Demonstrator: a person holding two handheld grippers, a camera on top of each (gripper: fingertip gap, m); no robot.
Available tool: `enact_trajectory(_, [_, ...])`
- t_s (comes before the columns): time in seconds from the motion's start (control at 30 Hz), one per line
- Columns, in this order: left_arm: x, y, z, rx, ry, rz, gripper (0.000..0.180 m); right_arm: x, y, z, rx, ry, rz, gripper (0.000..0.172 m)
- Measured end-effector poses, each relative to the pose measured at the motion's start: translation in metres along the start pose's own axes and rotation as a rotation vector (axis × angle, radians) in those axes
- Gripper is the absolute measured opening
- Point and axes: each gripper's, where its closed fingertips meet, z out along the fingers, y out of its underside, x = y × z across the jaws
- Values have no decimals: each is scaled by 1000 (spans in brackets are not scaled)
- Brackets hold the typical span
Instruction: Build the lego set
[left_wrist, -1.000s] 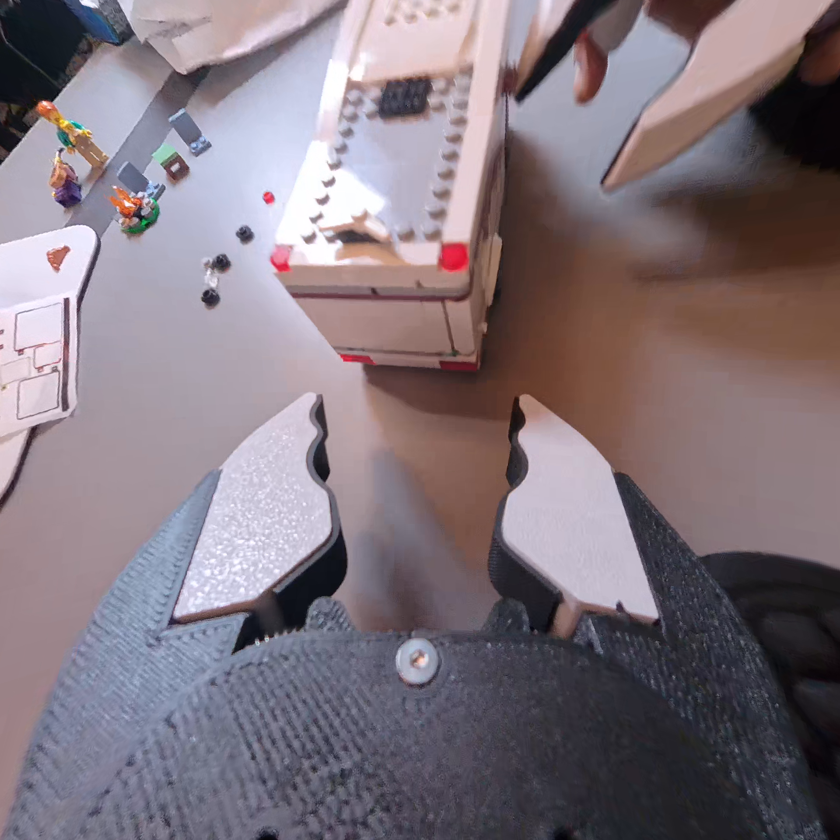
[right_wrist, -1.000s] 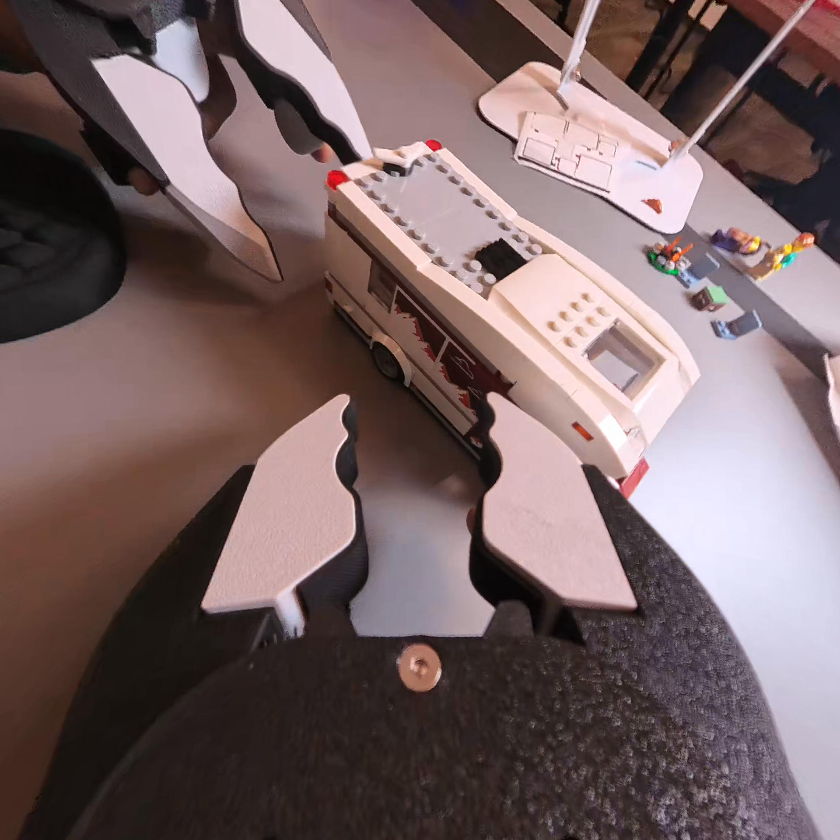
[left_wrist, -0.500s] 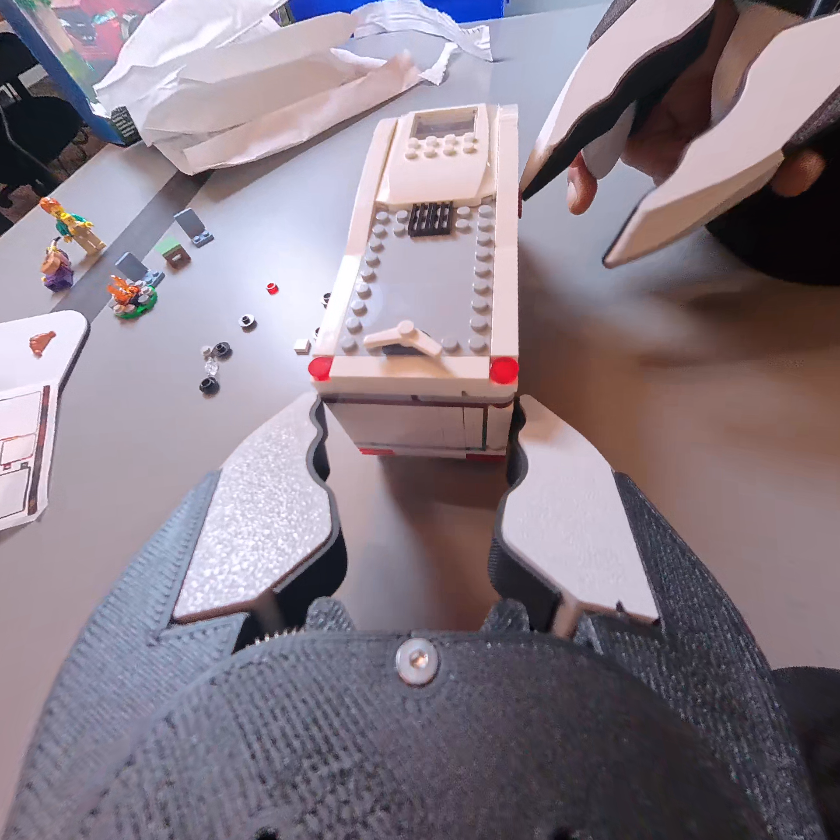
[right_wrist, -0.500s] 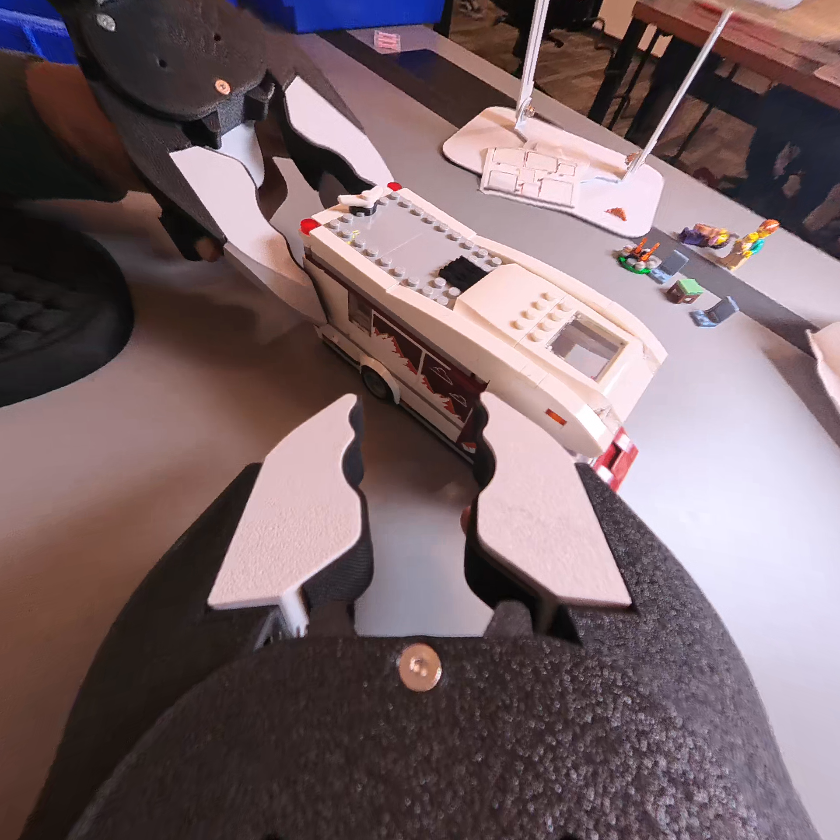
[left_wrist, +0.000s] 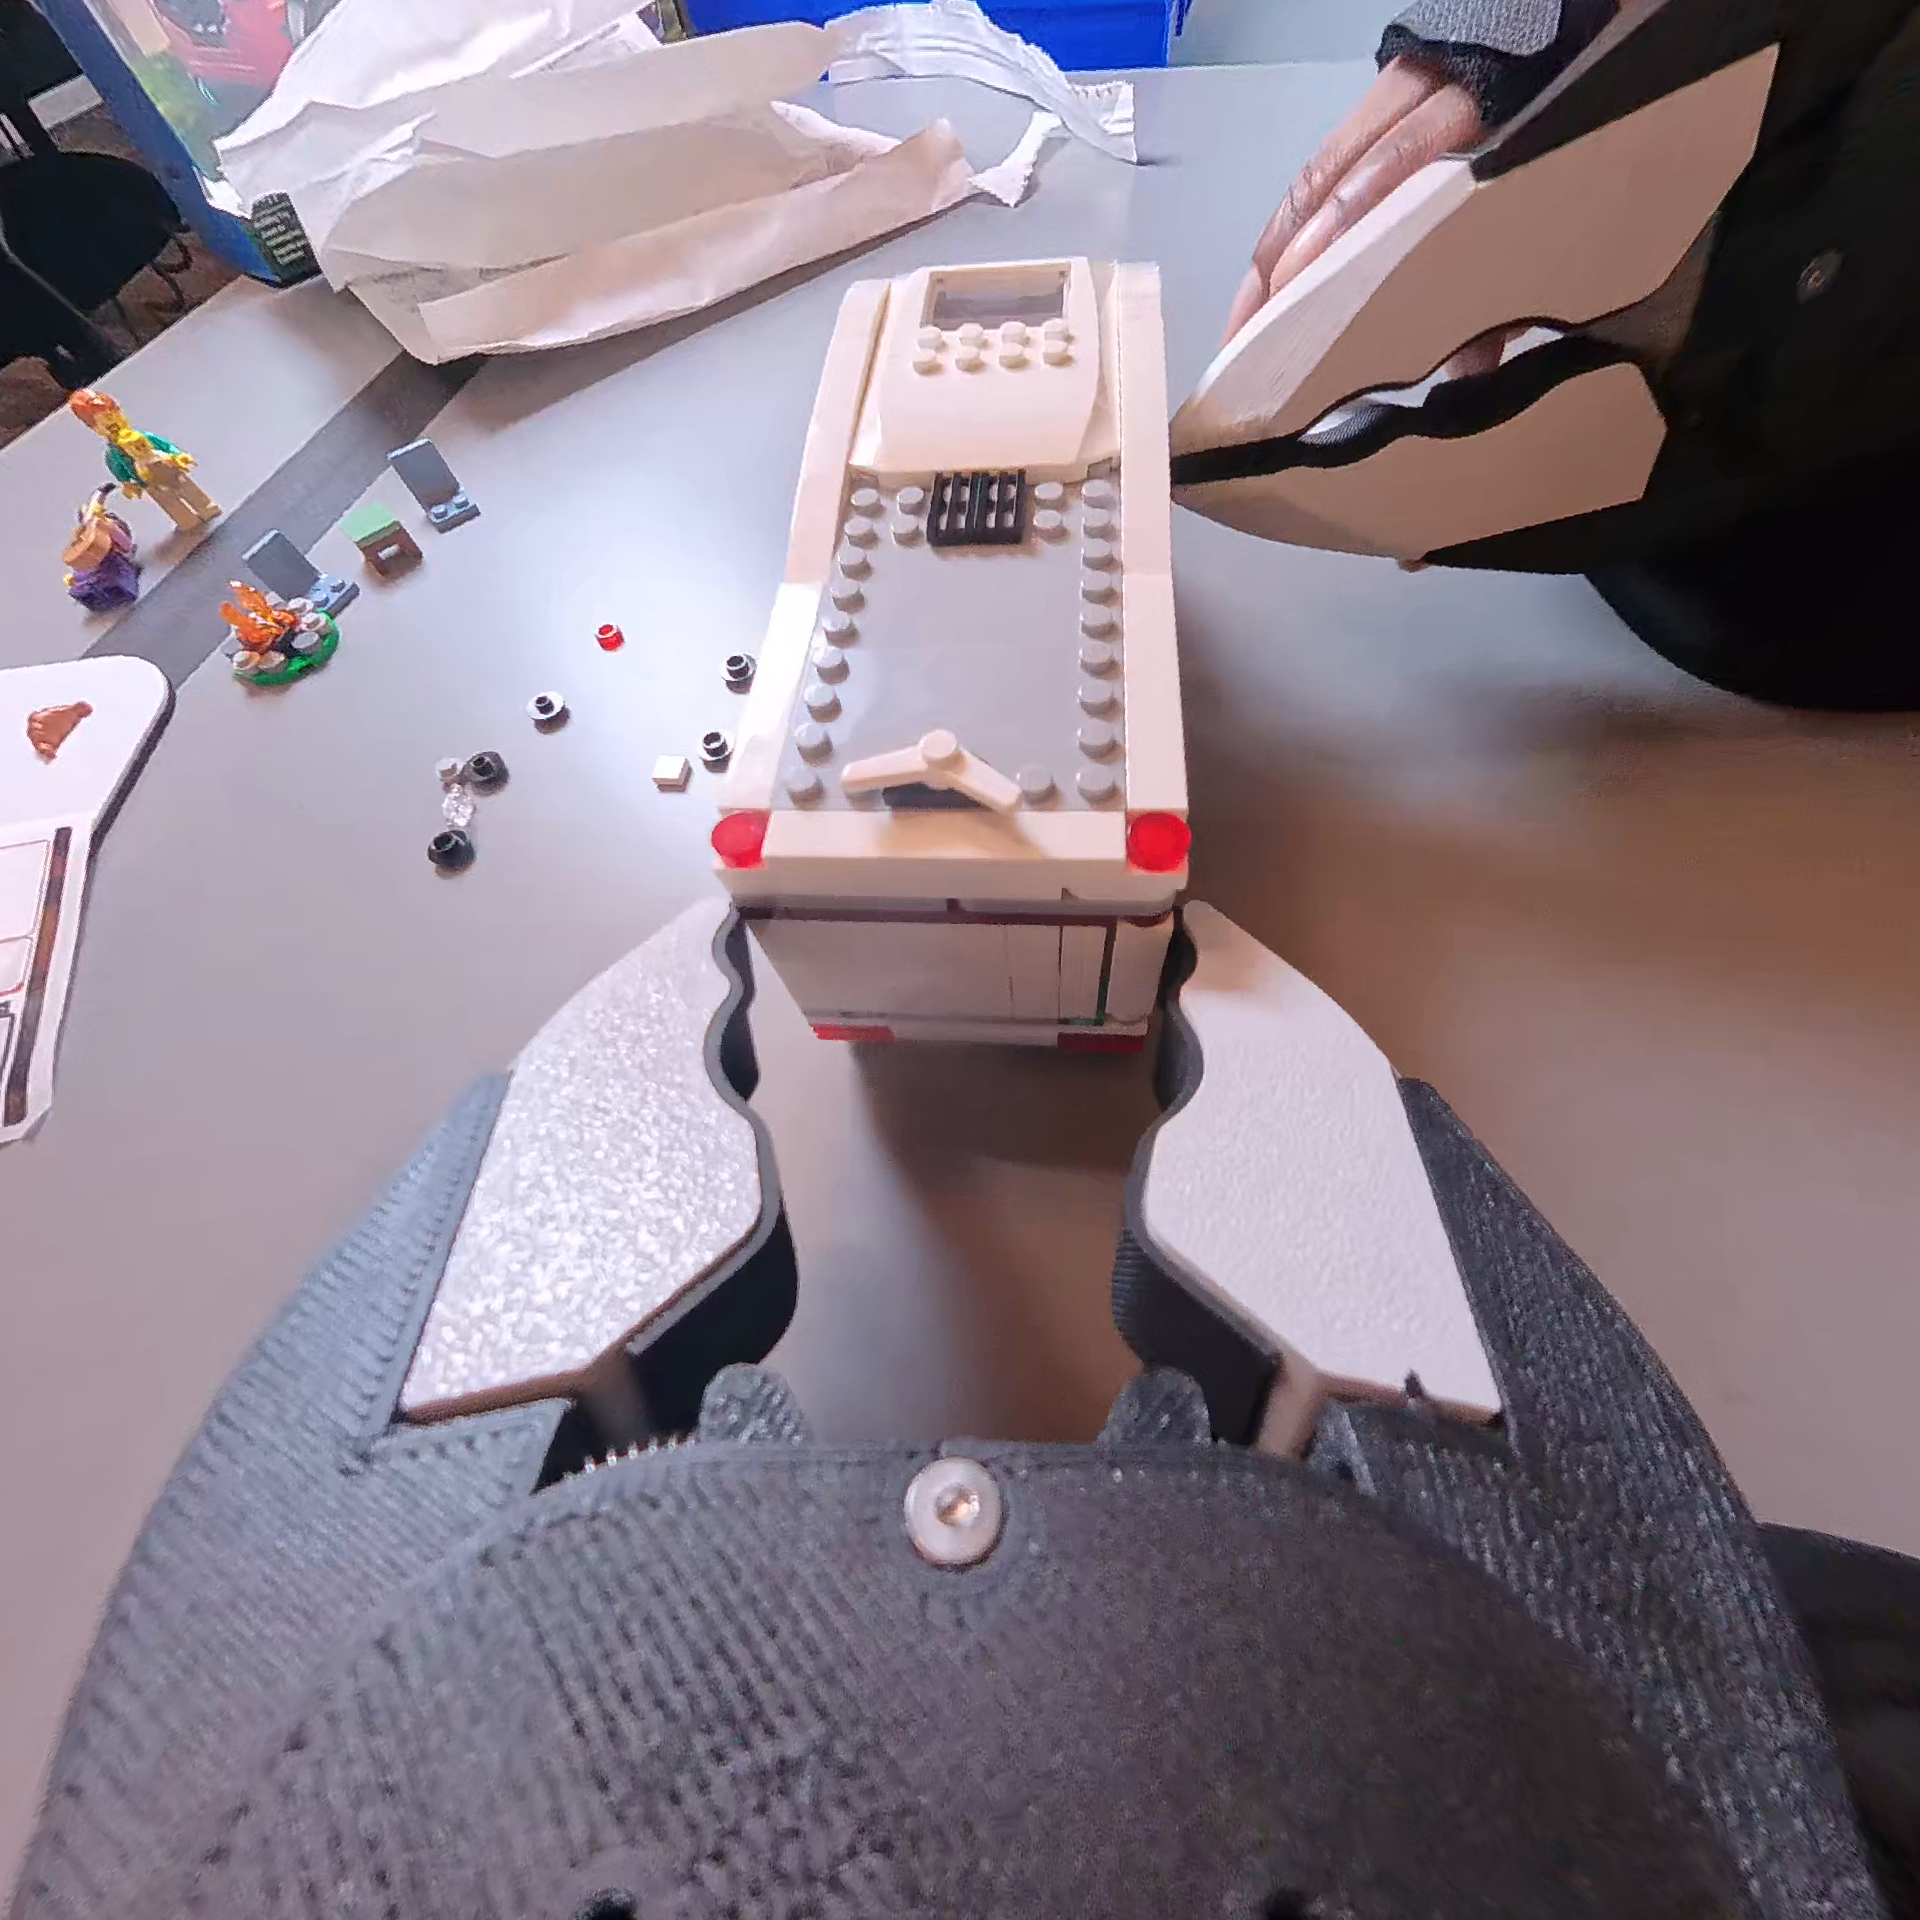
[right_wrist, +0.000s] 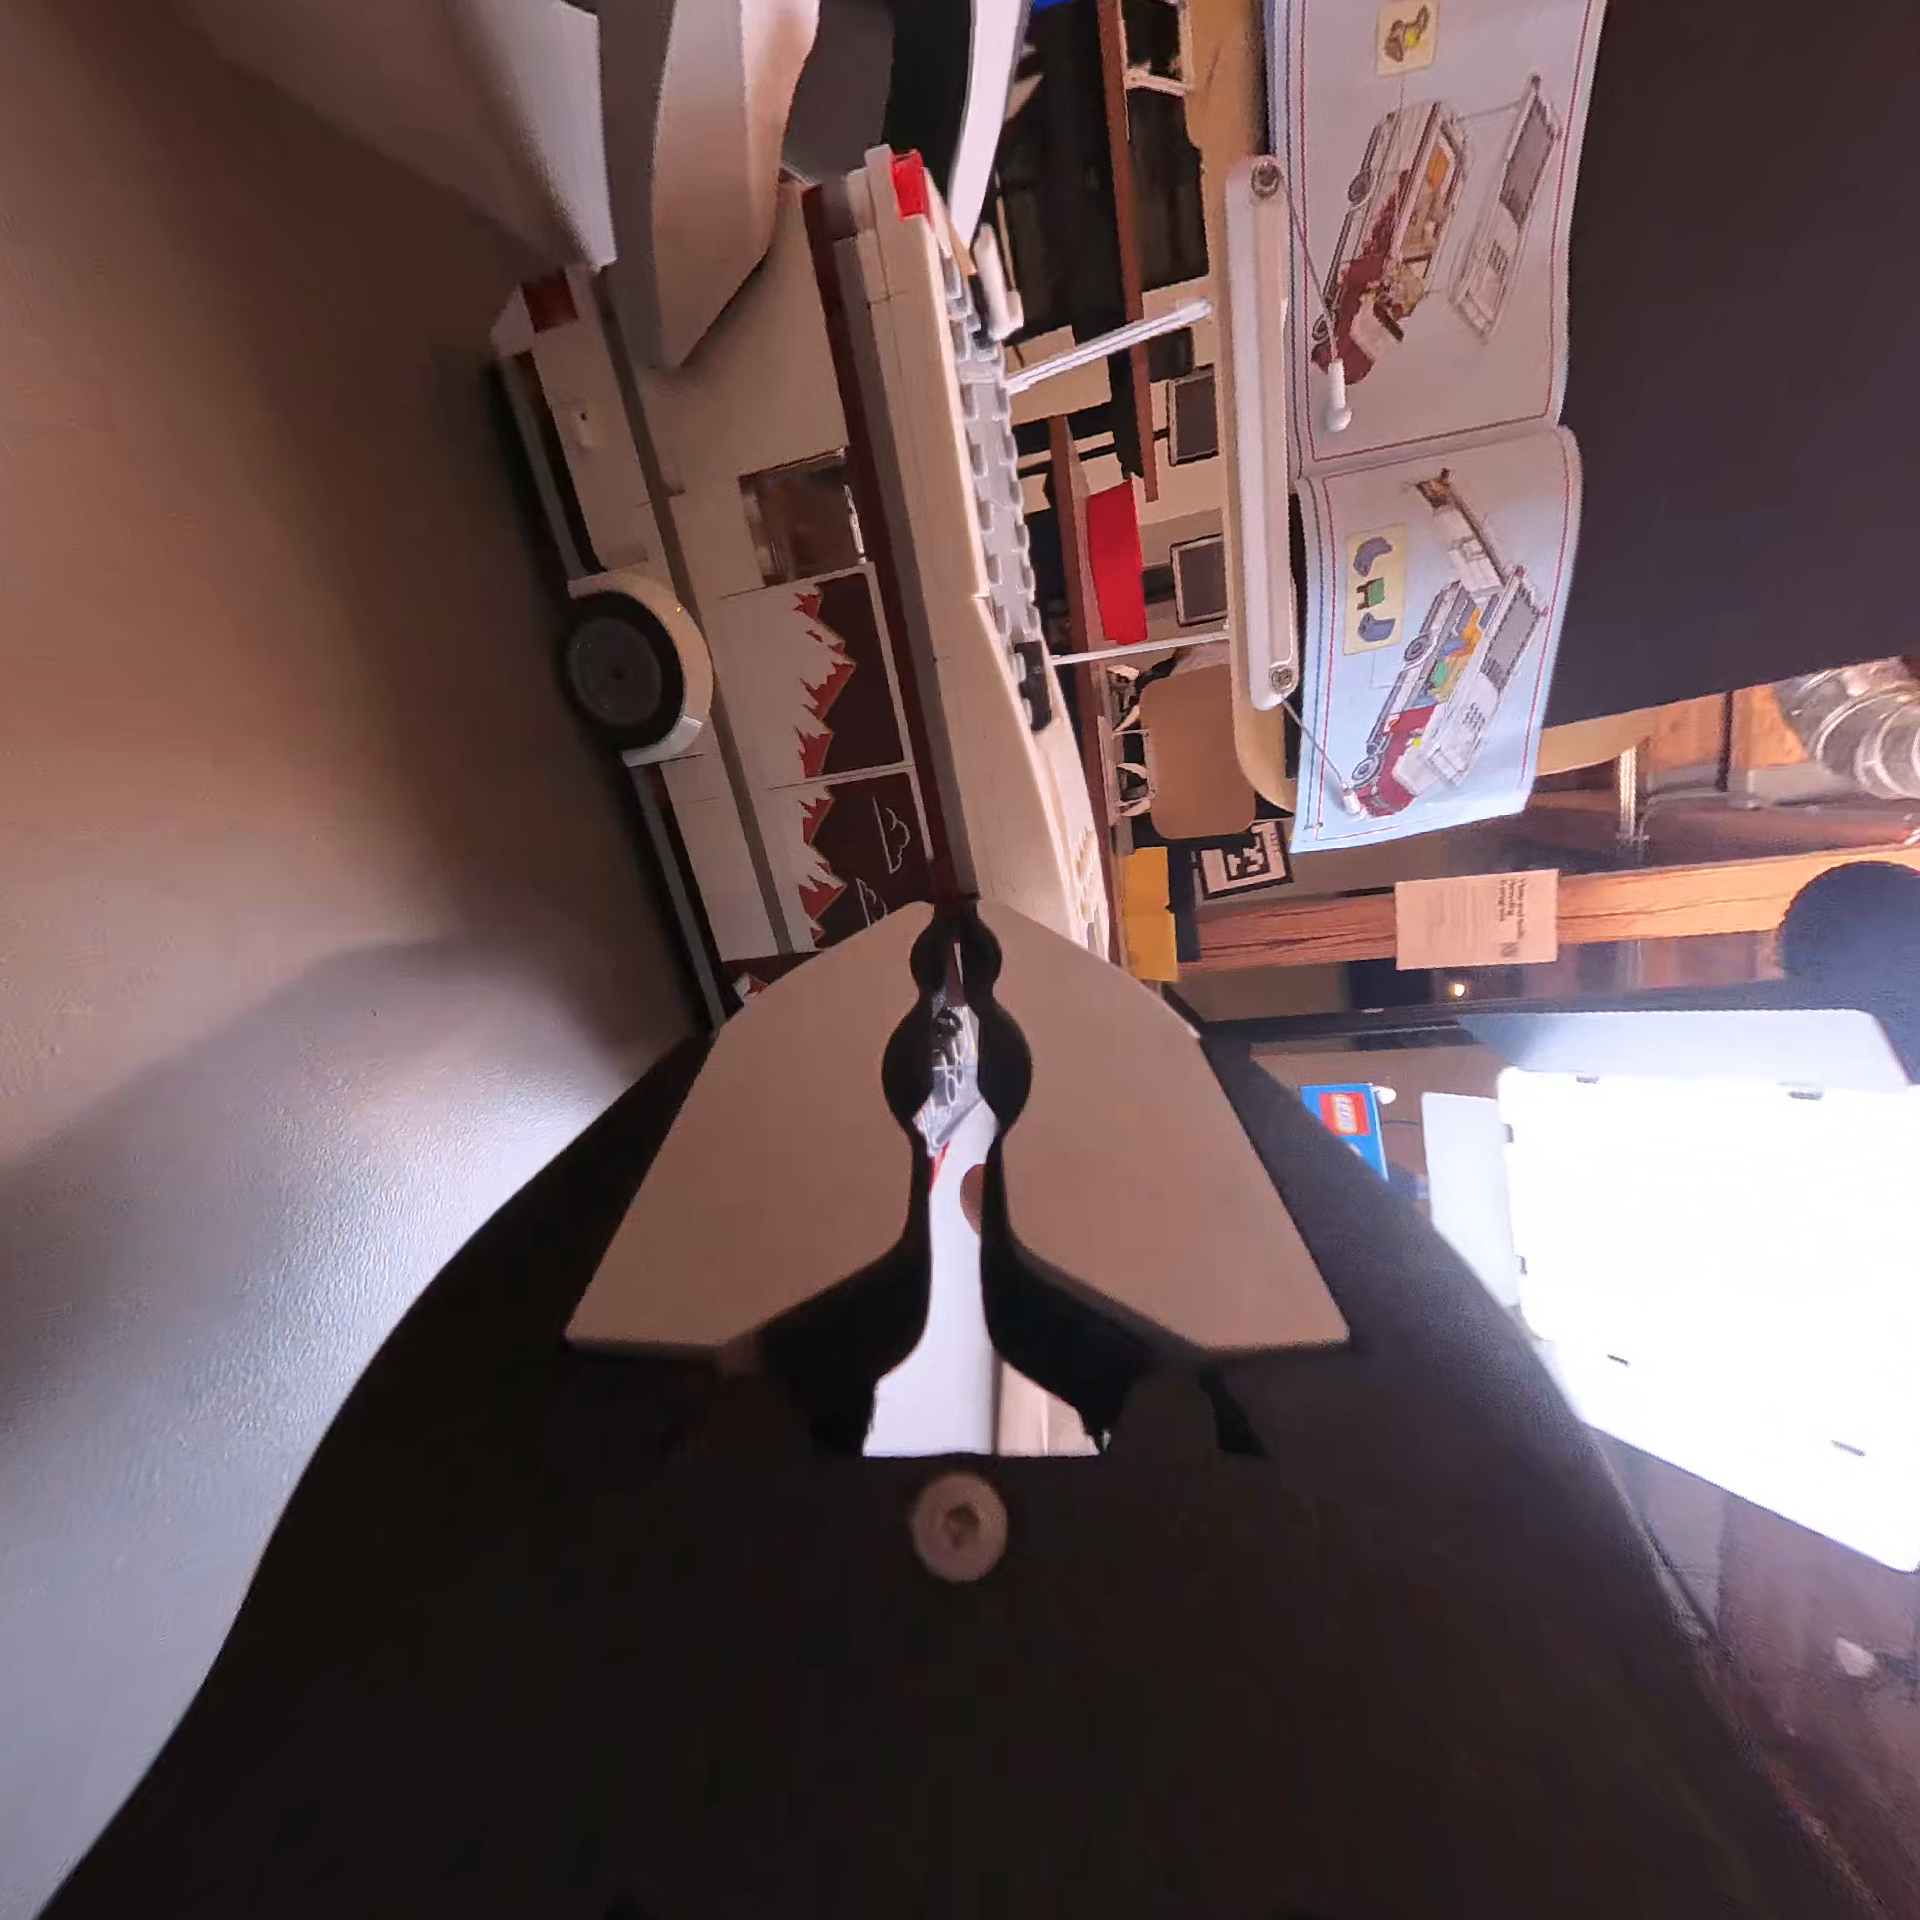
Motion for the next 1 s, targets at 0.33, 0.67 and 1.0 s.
enact_trajectory(0.33, [1,-2,0,13,-5,-27,78,-1,1,2,22,11,-106,1])
enact_trajectory(0.67, [0,-3,5,11,-60,-25,76,-4,-2,-10,30,-78,-22,0])
enact_trajectory(1.0, [1,-3,4,22,-34,-41,76,-1,4,2,30,-34,-101,12])
